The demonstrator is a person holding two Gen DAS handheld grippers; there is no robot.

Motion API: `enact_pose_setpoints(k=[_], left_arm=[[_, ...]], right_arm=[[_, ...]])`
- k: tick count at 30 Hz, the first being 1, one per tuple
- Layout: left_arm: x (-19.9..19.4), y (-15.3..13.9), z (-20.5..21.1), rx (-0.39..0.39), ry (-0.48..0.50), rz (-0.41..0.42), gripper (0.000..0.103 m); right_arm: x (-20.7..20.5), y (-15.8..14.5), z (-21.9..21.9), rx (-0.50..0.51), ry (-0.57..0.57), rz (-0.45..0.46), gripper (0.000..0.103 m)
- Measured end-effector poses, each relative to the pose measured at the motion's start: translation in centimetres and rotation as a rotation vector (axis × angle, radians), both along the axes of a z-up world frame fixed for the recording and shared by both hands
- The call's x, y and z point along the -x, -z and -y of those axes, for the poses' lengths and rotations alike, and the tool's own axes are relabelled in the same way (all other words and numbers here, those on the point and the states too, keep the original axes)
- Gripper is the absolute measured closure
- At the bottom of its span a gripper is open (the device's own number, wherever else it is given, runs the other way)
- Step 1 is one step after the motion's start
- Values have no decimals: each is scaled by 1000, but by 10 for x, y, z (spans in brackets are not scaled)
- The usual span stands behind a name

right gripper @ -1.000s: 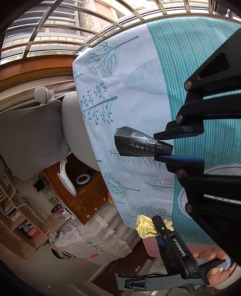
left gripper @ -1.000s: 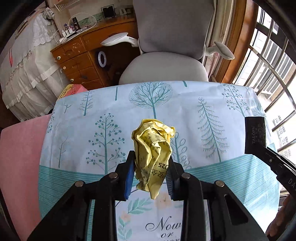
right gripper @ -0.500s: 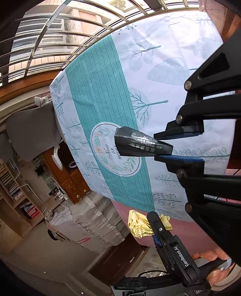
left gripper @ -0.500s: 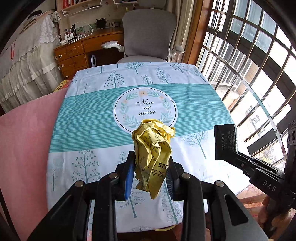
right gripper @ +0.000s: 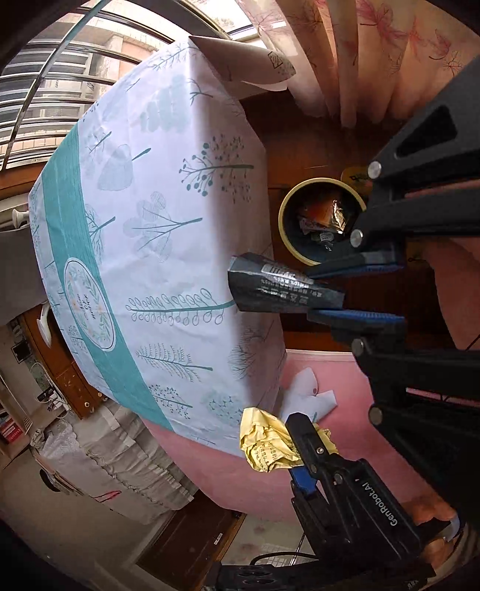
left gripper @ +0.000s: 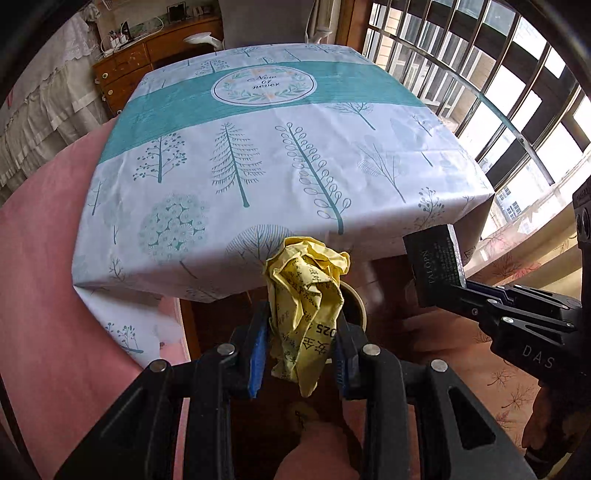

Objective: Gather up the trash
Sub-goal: 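Carry the yellow paper and black box over the bin and open both grippers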

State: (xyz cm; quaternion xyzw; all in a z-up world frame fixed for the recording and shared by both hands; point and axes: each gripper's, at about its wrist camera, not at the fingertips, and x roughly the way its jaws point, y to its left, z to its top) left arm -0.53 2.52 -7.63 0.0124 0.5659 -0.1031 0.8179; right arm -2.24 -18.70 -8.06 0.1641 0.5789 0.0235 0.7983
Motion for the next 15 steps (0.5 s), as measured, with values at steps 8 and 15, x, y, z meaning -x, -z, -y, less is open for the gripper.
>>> enact_pose_setpoints(k=[8,15], left_arm=[[22,97,13,8,-15,-136,75],[10,208,31,25,-29,-192,73]], right_arm=[[25,88,9,-3,41,-136,87],[23,215,24,-16,86,-220,86]])
